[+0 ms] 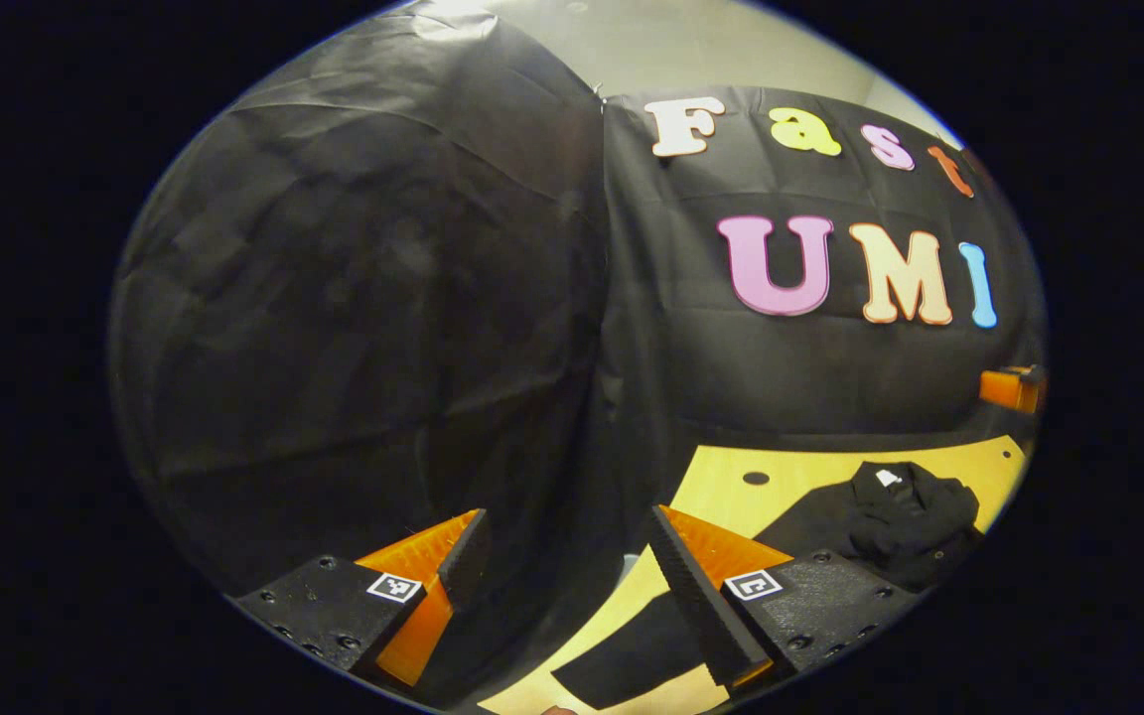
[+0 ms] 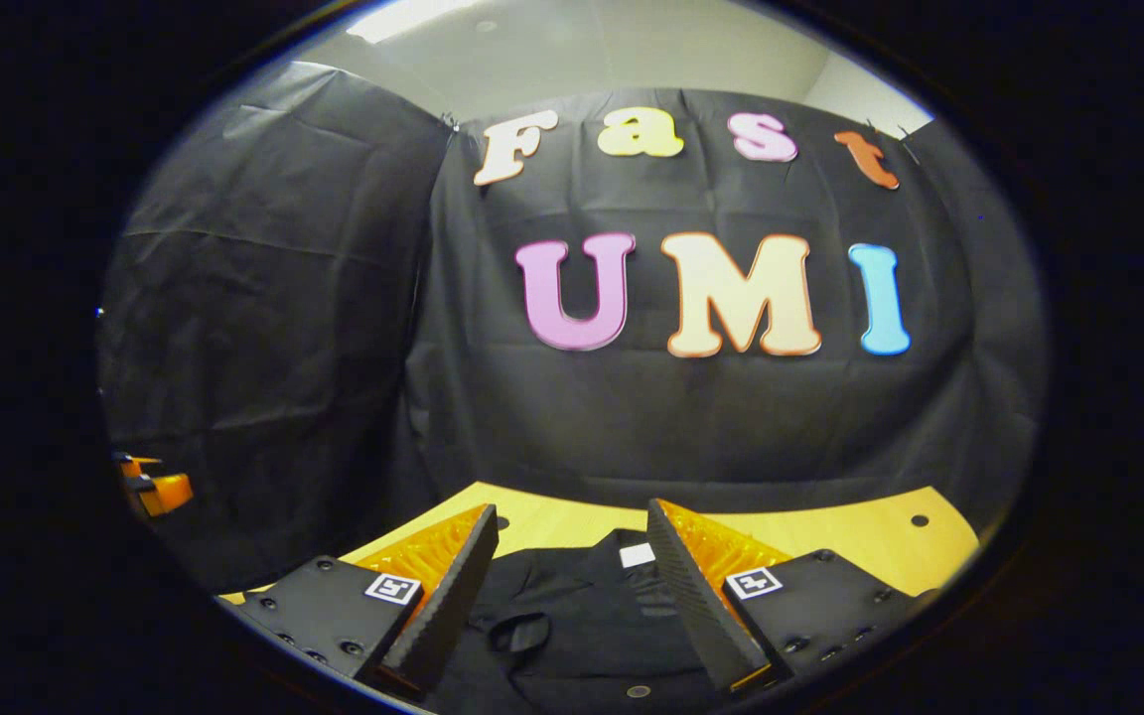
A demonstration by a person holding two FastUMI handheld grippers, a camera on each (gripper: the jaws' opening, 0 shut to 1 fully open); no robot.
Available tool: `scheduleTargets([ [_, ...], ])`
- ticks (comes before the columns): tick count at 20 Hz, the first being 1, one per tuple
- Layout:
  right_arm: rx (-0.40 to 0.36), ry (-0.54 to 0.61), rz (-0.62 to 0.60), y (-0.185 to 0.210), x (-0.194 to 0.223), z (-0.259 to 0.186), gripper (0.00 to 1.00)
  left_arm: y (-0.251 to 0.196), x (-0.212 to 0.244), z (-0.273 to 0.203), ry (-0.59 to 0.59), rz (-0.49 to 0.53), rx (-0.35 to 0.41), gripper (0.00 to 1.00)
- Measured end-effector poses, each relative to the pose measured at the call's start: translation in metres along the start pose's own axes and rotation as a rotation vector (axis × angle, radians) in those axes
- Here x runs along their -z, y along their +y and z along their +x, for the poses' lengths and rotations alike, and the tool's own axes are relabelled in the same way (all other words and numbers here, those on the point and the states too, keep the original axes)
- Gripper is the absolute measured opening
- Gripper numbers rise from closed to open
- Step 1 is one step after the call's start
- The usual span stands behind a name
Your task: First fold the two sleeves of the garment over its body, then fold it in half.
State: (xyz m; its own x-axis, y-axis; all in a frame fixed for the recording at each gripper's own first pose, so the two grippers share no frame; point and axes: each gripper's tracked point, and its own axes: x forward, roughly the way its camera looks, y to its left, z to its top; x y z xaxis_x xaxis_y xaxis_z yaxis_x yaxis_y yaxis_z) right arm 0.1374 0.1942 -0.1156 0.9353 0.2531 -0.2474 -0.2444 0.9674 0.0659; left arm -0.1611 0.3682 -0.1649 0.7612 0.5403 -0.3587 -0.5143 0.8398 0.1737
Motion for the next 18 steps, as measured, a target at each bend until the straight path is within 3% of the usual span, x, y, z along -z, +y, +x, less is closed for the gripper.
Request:
scheduleTargets([
  [10,0.142,0.043,0.016,-0.077,0.026,-0.077,0.94,-0.028,0.134,-0.008,0.355,-0.129,0.018,0.94],
  [18,0.202,0.059,0.001,-0.104,0.03,-0.108,0.94,-0.029,0.209,-0.014,0.552,-0.166,-0.025,0.95],
])
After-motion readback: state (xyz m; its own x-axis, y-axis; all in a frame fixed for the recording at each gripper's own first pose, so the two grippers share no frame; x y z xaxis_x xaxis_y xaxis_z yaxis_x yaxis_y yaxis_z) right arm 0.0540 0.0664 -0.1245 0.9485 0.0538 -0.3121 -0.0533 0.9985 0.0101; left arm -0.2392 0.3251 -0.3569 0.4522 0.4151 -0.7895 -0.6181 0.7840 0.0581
